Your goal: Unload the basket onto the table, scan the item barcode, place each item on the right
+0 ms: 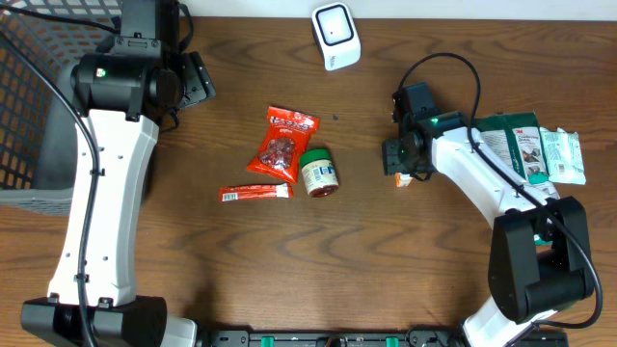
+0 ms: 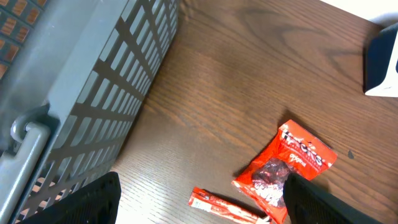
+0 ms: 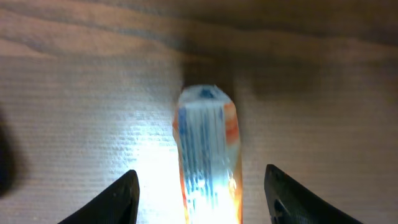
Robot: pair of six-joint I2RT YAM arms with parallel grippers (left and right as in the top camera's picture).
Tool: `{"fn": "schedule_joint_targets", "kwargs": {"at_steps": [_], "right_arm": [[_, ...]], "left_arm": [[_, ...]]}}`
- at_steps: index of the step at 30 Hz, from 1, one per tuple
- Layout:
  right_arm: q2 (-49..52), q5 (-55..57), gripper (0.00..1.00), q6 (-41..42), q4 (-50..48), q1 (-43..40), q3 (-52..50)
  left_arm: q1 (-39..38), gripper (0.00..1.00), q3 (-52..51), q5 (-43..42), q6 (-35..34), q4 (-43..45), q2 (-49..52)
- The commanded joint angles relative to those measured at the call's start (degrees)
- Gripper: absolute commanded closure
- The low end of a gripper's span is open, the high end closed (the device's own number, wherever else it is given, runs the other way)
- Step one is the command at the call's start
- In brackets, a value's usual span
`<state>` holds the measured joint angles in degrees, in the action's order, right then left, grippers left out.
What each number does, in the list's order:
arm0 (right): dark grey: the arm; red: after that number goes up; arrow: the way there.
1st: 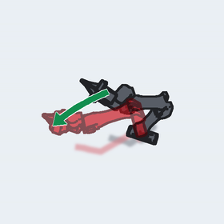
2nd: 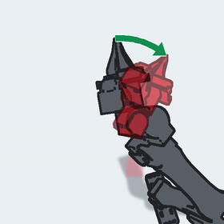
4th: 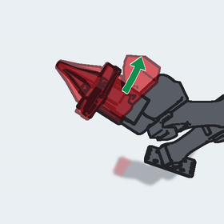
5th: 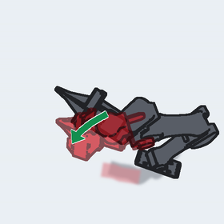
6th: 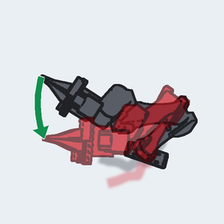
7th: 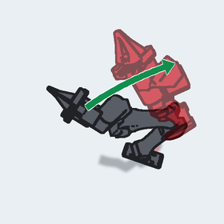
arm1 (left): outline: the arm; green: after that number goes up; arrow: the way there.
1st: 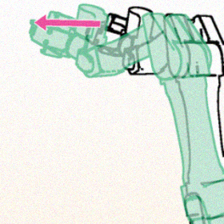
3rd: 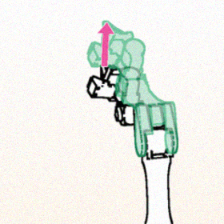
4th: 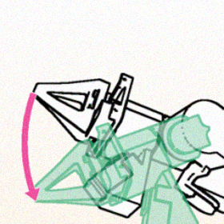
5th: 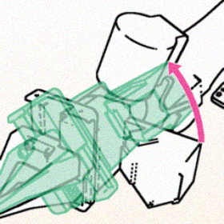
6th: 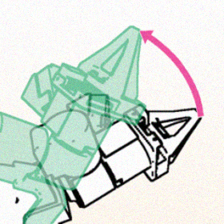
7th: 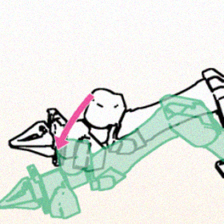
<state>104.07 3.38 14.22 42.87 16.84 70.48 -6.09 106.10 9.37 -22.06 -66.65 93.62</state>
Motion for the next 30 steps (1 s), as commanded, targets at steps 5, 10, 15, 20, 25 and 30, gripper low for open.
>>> {"fn": "schedule_joint_targets", "kwargs": {"at_steps": [5,10,15,20,25,30], "right_arm": [[0.2,-0.46,0.54,-1.31,-3.41,0.17,-3.67],[0.2,-0.46,0.65,-1.29,-3.39,0.17,-3.74],[0.2,-0.46,0.61,-1.29,-3.39,0.2,-3.8],[0.2,-0.46,0.64,-1.27,-3.26,0.17,-3.85],[0.15,-0.46,0.84,-1.27,-3.52,0.2,-3.72],[-2.8,-0.59,0.99,-1.22,-2.36,0.24,-1.55]], "left_arm": [[0.17,0.16,0.35,0.52,0.37,-0.2,-1.14],[0.17,0.16,0.35,0.52,0.37,-0.2,-1.14],[0.17,0.16,0.35,0.52,0.37,-0.17,-1.14],[0.17,0.16,0.35,0.52,0.37,-0.2,-1.14],[0.17,0.16,0.35,0.52,0.37,-0.17,-1.14],[0.17,0.16,0.35,0.52,0.37,-0.2,-1.14]]}}
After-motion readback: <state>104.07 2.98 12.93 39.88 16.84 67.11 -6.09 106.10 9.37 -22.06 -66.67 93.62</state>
